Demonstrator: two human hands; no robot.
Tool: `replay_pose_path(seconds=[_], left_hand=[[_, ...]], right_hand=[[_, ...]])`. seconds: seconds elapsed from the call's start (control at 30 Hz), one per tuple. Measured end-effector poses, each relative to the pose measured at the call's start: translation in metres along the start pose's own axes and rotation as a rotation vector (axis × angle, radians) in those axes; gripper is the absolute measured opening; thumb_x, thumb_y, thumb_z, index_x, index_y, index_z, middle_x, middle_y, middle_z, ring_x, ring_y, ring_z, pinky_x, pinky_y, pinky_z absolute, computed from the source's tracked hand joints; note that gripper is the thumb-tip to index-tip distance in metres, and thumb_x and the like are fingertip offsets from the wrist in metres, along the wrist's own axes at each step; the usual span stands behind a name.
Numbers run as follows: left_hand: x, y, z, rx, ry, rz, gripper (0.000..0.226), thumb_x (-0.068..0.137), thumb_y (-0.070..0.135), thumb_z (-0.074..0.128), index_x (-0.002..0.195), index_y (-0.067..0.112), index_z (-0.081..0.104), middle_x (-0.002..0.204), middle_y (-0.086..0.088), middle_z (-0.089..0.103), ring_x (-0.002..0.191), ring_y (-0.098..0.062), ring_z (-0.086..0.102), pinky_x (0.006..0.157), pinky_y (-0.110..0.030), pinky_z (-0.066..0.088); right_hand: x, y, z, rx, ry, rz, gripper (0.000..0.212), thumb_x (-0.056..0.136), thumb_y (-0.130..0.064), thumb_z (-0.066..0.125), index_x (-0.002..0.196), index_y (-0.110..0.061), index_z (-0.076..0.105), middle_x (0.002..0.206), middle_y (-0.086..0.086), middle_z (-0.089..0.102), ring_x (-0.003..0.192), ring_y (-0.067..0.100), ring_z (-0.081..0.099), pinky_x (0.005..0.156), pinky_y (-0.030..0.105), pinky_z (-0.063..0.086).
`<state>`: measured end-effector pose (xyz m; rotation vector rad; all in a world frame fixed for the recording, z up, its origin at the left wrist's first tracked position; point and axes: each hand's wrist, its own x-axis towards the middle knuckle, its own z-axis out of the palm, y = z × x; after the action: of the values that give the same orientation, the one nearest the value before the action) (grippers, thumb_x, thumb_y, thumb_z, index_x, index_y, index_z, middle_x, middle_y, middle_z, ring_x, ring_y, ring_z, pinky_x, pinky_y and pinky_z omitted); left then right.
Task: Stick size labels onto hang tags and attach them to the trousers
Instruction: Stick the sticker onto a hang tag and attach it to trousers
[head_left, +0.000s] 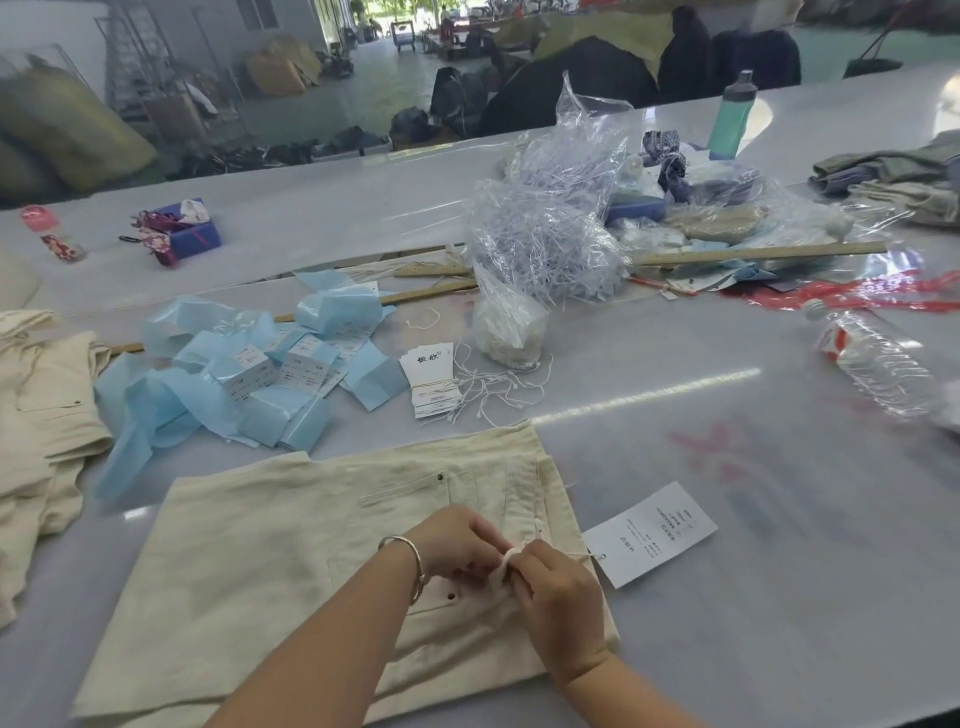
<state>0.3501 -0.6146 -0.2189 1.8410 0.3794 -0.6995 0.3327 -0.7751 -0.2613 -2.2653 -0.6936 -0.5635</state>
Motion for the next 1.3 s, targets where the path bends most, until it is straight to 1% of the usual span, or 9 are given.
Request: replay_pose_path(seconds=[0.27, 0.47, 0.53, 0.63, 0.73, 0.83, 1.0, 1.13, 1.3], left_hand=[[0.002, 0.009, 0.01, 0.524, 0.14, 0.144, 0.019, 0.081, 0.008, 0.06, 0.088, 0.019, 0.074, 0.074, 0.004, 0.069, 0.064, -0.007, 0.059, 0.068, -0.027, 0.053], [0.001, 0.011, 0.027, 0.983, 0.297, 0.209, 0.011, 0.096, 0.021, 0.045, 0.101, 0.025, 0.054, 0.111, 0.002, 0.057, 0.093, -0.021, 0.057, 0.07, -0.03, 0.037], [0.0, 0.013, 0.026, 0.927, 0.415, 0.259, 0.011, 0.097, 0.018, 0.045, 0.103, 0.022, 0.053, 0.111, 0.002, 0.05, 0.09, -0.021, 0.056, 0.069, -0.03, 0.037], [-0.001, 0.021, 0.023, 0.636, 0.462, 0.263, 0.006, 0.096, 0.018, 0.051, 0.093, 0.02, 0.056, 0.103, 0.003, 0.056, 0.083, -0.015, 0.057, 0.071, -0.024, 0.039], [-0.003, 0.032, 0.028, 0.066, 0.303, 0.203, 0.017, 0.092, 0.006, 0.056, 0.078, 0.016, 0.057, 0.085, -0.003, 0.066, 0.056, -0.006, 0.057, 0.047, -0.017, 0.036], [-0.004, 0.035, 0.033, -0.369, 0.12, 0.131, 0.02, 0.093, -0.001, 0.049, 0.079, 0.013, 0.051, 0.083, -0.009, 0.072, 0.045, -0.012, 0.05, 0.037, -0.016, 0.024], [0.0, 0.027, 0.037, -0.335, 0.141, 0.153, 0.011, 0.092, 0.003, 0.055, 0.093, 0.013, 0.057, 0.063, 0.0, 0.061, 0.044, -0.009, 0.044, 0.042, -0.017, 0.032], [-0.003, 0.029, 0.041, -0.189, 0.166, 0.246, 0.026, 0.088, 0.003, 0.065, 0.109, 0.014, 0.056, 0.07, -0.003, 0.07, 0.049, -0.01, 0.054, 0.046, -0.017, 0.039], [-0.003, 0.032, 0.05, -0.124, 0.18, 0.254, 0.011, 0.085, -0.005, 0.064, 0.095, 0.001, 0.064, 0.072, -0.009, 0.072, 0.049, -0.01, 0.066, 0.042, -0.01, 0.039]], right_hand=[[-0.005, 0.01, -0.001, 0.14, -0.069, 0.069, 0.009, 0.071, -0.008, 0.067, 0.067, -0.016, 0.069, 0.065, -0.005, 0.063, 0.057, 0.014, 0.059, 0.051, 0.024, 0.044], [0.003, 0.026, -0.026, 0.168, -0.087, 0.11, 0.037, 0.06, 0.01, 0.07, 0.088, -0.014, 0.073, 0.089, -0.006, 0.069, 0.069, 0.012, 0.065, 0.058, 0.025, 0.051], [0.006, 0.046, -0.04, 0.114, -0.174, 0.208, 0.053, 0.061, 0.009, 0.065, 0.107, -0.017, 0.071, 0.113, -0.007, 0.064, 0.092, 0.011, 0.064, 0.075, 0.024, 0.052], [0.004, 0.079, -0.056, -0.057, -0.482, 0.25, 0.06, 0.078, -0.011, 0.059, 0.135, -0.029, 0.051, 0.143, -0.017, 0.043, 0.135, 0.006, 0.036, 0.107, 0.023, 0.026], [0.003, 0.093, -0.063, -0.116, -0.548, 0.292, 0.058, 0.083, -0.005, 0.05, 0.136, -0.031, 0.05, 0.144, -0.02, 0.042, 0.141, 0.002, 0.026, 0.114, 0.024, 0.009], [0.012, 0.091, -0.066, -0.153, -0.506, 0.258, 0.048, 0.083, 0.002, 0.049, 0.118, -0.027, 0.065, 0.123, -0.015, 0.061, 0.127, 0.008, 0.047, 0.116, 0.03, 0.01], [0.039, 0.08, -0.074, -0.044, -0.328, 0.274, 0.022, 0.082, -0.017, 0.047, 0.096, -0.025, 0.062, 0.062, -0.014, 0.056, 0.071, 0.017, 0.057, 0.094, 0.027, 0.029], [0.051, 0.08, -0.065, 0.004, -0.539, 0.393, 0.033, 0.081, -0.015, 0.058, 0.11, -0.026, 0.048, 0.092, -0.011, 0.05, 0.09, 0.018, 0.05, 0.079, 0.028, 0.031], [0.03, 0.093, -0.054, -0.14, -0.551, 0.223, 0.015, 0.082, -0.024, 0.065, 0.096, -0.028, 0.066, 0.107, -0.014, 0.051, 0.107, 0.012, 0.047, 0.083, 0.027, 0.024]])
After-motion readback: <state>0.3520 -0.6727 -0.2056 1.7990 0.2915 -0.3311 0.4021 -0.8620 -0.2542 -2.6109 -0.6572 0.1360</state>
